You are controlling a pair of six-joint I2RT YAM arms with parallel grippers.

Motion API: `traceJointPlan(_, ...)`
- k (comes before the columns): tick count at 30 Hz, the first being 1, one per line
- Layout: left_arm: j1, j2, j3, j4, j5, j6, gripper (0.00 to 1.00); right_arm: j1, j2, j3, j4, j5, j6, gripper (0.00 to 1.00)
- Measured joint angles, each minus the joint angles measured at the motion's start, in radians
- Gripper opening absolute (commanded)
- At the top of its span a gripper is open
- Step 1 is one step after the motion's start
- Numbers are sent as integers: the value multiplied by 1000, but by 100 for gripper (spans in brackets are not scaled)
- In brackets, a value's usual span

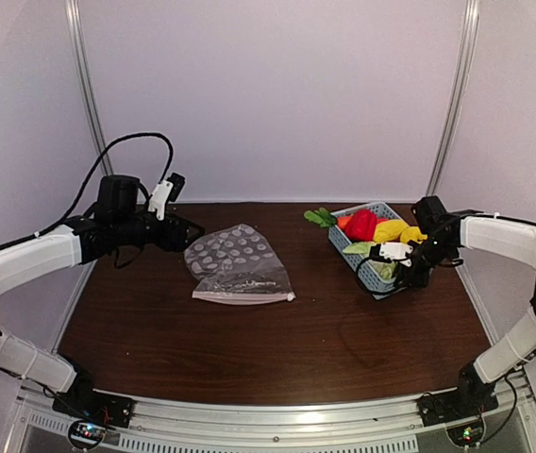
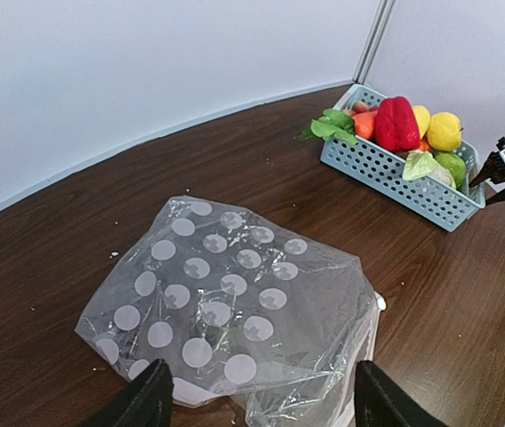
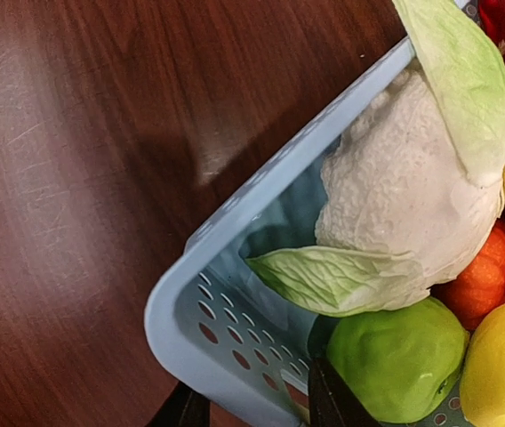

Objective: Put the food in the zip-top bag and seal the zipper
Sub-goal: Adjust the zipper food storage bag at the center of the board.

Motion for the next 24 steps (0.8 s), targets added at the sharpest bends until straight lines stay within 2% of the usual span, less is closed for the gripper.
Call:
traceJointPlan(5, -26, 20, 0, -3, 16, 27, 70, 10, -108, -87, -26, -24, 32, 37)
traceJointPlan(11, -127, 64, 2, -38, 4, 112, 71, 48, -230, -179, -40, -24, 48, 38)
traceJointPlan(17, -248, 124, 26, -105, -24, 209, 74, 54, -327, -197, -102, -40, 72, 50)
traceJointPlan(18, -275, 139, 42, -124, -48, 228, 69, 55, -351, -196, -104, -54, 87, 52)
traceJointPlan(20, -335, 169, 75, -152, -107, 261, 53, 55, -401, -189, -91, -83, 130, 52)
traceJointPlan(24, -433, 217, 132, -196, -231, 322, 36, 55, -467, -136, 1, -156, 258, 49)
